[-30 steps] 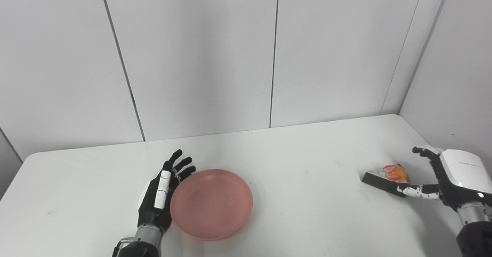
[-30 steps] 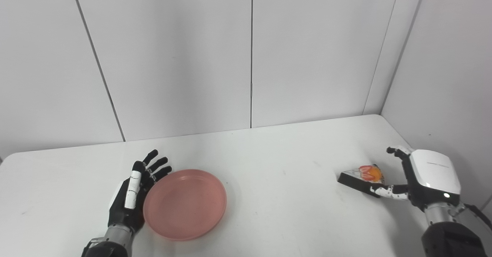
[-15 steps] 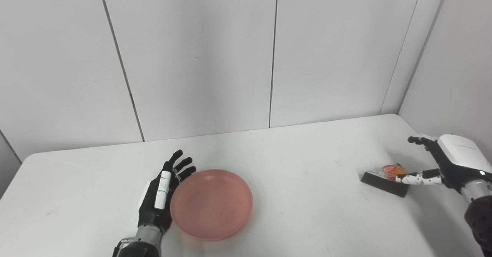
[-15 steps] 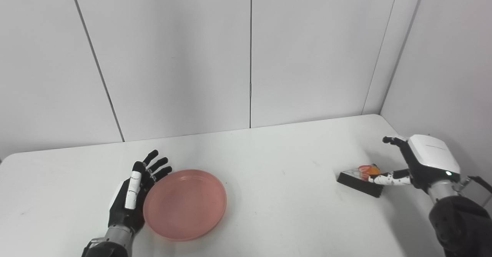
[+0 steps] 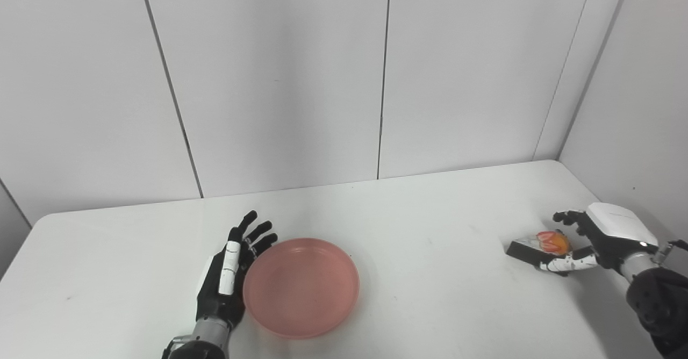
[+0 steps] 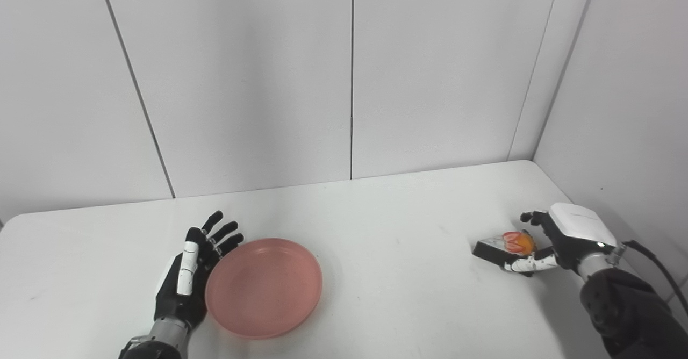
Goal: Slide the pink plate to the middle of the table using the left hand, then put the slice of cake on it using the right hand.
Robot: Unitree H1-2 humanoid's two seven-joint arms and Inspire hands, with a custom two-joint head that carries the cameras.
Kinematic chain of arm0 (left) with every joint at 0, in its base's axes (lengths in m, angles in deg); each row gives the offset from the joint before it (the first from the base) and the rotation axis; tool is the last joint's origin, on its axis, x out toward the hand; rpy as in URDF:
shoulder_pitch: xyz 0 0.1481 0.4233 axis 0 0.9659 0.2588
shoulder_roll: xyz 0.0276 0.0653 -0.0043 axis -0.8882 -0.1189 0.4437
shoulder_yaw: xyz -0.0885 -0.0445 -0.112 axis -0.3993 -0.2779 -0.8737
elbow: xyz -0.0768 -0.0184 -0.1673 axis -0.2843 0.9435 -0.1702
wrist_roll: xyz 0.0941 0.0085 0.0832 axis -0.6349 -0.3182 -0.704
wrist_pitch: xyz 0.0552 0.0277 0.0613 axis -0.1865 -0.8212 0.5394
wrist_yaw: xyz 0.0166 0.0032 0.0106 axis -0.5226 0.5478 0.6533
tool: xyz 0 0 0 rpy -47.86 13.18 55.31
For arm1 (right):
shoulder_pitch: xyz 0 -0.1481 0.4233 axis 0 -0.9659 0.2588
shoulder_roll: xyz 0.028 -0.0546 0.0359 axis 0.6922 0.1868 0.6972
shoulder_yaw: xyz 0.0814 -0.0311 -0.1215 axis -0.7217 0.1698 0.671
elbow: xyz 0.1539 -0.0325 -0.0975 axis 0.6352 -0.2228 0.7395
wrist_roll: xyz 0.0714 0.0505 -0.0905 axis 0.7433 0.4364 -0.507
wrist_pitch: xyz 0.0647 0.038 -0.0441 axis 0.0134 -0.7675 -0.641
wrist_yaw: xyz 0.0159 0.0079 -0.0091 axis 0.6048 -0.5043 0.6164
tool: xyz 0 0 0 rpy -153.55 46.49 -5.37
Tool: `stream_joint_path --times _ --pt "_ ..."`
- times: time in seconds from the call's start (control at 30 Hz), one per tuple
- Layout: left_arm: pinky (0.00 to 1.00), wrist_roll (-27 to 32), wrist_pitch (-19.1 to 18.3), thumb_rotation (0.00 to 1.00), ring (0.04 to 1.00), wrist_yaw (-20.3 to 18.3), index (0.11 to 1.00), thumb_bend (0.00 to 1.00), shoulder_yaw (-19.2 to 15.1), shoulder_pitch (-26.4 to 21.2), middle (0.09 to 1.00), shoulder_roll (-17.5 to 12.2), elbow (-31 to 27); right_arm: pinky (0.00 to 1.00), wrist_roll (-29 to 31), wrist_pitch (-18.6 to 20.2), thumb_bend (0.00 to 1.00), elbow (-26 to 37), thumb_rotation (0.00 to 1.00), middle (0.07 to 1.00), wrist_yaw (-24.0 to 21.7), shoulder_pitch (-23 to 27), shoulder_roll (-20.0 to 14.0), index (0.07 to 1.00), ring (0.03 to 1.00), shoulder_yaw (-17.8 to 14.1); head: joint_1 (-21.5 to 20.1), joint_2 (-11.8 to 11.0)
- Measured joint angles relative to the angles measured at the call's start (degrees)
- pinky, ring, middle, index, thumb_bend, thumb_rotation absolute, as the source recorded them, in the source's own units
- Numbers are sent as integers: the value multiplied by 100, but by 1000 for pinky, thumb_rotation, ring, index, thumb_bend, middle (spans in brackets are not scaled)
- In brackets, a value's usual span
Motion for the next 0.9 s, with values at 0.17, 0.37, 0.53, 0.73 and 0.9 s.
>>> stream_joint_path --times 0.17,0.37,0.53,0.73,0.9 --pt "859 0 6 885 793 0 898 892 0 6 848 0 1 668 87 27 864 -52 415 809 -34 20 9 781 770 103 0 0" --pt "847 0 6 884 788 0 896 892 4 16 843 0 -5 637 136 55 839 -231 377 793 44 36 19 770 744 148 26 18" --pt "844 0 -4 881 787 0 894 895 16 49 842 0 -43 632 297 -102 834 -520 369 775 332 114 17 757 726 152 53 26" --pt "846 0 -11 875 789 1 893 897 14 56 841 -2 -55 644 360 -165 816 -689 395 796 466 161 -16 762 745 262 70 44" --pt "850 0 -68 877 788 1 901 897 16 66 848 0 -108 589 448 -170 789 -745 338 712 542 182 -40 719 663 312 70 53"
